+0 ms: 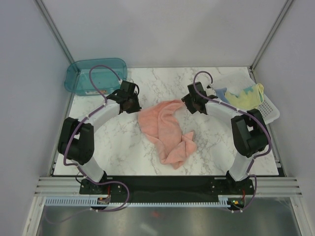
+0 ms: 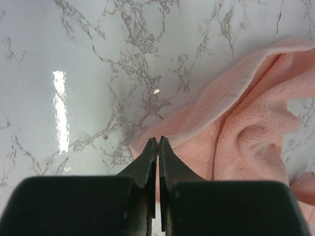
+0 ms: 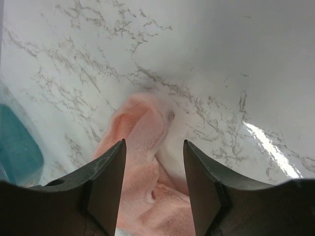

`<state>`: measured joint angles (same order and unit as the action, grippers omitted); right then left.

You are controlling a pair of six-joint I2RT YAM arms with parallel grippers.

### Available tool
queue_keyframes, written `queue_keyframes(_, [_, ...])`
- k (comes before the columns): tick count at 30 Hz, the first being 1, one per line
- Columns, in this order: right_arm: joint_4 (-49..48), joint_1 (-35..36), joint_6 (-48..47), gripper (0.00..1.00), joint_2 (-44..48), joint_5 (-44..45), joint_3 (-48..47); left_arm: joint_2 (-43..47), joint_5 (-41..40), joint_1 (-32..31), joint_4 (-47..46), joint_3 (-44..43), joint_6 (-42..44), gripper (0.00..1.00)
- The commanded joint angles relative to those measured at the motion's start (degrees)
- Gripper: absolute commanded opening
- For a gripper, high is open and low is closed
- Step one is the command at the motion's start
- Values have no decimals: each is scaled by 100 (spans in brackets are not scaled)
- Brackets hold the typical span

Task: Fold and stack the towels
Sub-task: Flatten out the crumpled towel

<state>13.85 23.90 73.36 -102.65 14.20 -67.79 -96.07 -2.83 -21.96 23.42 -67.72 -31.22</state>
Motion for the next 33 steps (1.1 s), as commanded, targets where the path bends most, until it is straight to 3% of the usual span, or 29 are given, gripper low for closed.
queue_keyframes(1, [276,9,538,58,-53,479,-244,-96,19,-11,-259,22,-139,2])
queue_keyframes(7, [163,1,442,57,-316,584,-331,-148,-7,-11,-259,-13,-112,2])
queue_keyframes(11, [-180,-52,179,47,-510,392,-340,-192,-33,-11,-259,-13,-77,2])
queue_keyframes(15, [-251,-140,38,28,-607,242,-253,-280,2,-11,-259,-22,-51,5])
queue_keyframes(16, [-355,-149,-84,13,-555,250,-200,-280,28,-11,-268,-13,-51,8])
queue_keyframes(19, [-462,-175,-435,0,-493,285,-42,-289,37,-11,-320,40,11,29])
queue_keyframes(21, [-479,-228,-568,0,-510,180,29,-289,2,-11,-356,84,63,46])
queue_keyframes(24, [-567,-289,-727,0,-528,92,178,-298,80,-2,-540,189,151,57])
queue_keyframes(28, [-795,-368,-894,0,-510,-83,345,-245,413,16,-1083,496,309,64])
queue_keyframes(33, [-875,-404,-1025,0,-528,-207,345,-219,1003,33,-2085,856,898,64])
